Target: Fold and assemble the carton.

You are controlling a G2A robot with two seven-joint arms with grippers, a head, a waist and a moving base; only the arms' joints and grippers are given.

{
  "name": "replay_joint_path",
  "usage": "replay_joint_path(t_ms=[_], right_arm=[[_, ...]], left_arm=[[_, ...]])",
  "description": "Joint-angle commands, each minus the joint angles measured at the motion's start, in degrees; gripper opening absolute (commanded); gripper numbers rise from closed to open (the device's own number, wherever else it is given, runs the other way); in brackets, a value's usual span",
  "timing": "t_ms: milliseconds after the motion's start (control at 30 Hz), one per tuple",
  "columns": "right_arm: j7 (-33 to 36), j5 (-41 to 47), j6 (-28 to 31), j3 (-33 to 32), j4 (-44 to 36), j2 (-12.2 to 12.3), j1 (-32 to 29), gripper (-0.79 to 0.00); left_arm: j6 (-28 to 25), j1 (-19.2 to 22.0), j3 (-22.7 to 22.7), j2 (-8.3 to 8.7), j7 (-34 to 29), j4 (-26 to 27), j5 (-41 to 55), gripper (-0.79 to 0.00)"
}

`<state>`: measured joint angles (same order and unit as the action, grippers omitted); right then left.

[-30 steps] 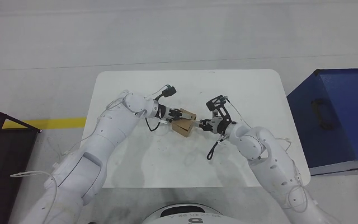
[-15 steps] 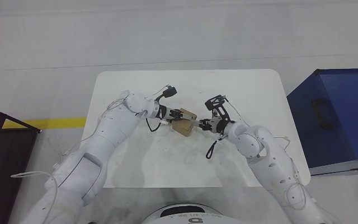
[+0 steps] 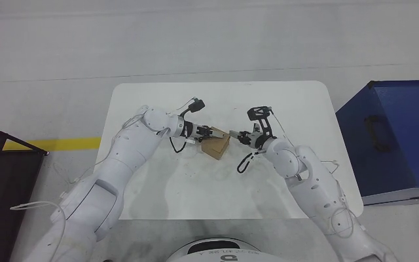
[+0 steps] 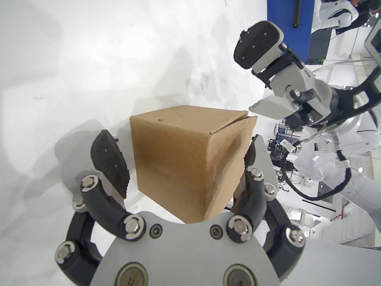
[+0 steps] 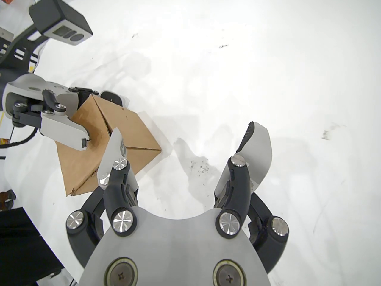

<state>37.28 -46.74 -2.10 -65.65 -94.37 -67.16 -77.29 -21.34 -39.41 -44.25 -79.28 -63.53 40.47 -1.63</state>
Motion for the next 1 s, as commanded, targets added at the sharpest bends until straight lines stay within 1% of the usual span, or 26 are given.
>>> replay_joint_path(t_ms=[0, 233, 267, 300, 467, 567, 600, 667, 767, 967], right_arm=[[0.78, -0.42, 0.01, 0.25, 0.44, -0.03, 0.39, -0.055], [-1.39, -0.76, -0.30, -0.77, -1.90, 0.02, -0.47, -0.055], [-1.62, -0.79, 0.20, -0.97, -2.51, 0.08, -0.84, -0.055], [-1.86, -0.42, 1.38, -1.05, -3.31, 0.14, -1.28, -0.074], [-0.70, -0.75, 7.35, -1.37, -5.18, 0.62, -3.03, -0.077], [0.43, -0.79, 7.90, -0.96, -4.36, 0.63, -2.91, -0.086], [1.10, -1.46, 7.24, -0.63, -3.40, 0.60, -2.55, -0.086], [2.16, -2.35, 5.60, 0.27, -2.07, 0.42, -1.62, -0.099], [2.69, -2.61, 4.79, 0.65, -2.00, 0.30, -0.87, -0.099], [1.81, -1.60, 6.01, -1.01, -4.95, 0.60, -2.28, -0.089]], left_arm=[[0.09, -0.03, 0.00, 0.03, -0.13, 0.15, -0.12, 0.000], [0.09, -0.06, -0.01, 0.04, -0.20, 0.37, -0.30, 0.000], [0.06, -0.07, -0.02, 0.04, -0.23, 0.35, -0.26, 0.000], [0.09, -0.08, -0.07, 0.03, -0.17, 0.28, -0.17, 0.000], [-0.36, 0.30, -1.46, 0.38, 1.14, -0.92, 0.91, 0.000], [-1.23, 0.60, -3.17, 0.95, 1.74, -1.57, 2.15, 0.000], [-1.60, 0.73, -3.79, 1.19, 1.77, -1.53, 2.51, 0.000], [-2.63, 0.72, -5.40, 1.71, 1.80, -0.78, 4.20, 0.000], [-3.55, 0.55, -7.76, 2.72, 1.91, 1.18, 5.13, 0.000], [-3.11, -1.71, -12.03, 4.84, 1.72, 8.26, 5.52, 0.000]])
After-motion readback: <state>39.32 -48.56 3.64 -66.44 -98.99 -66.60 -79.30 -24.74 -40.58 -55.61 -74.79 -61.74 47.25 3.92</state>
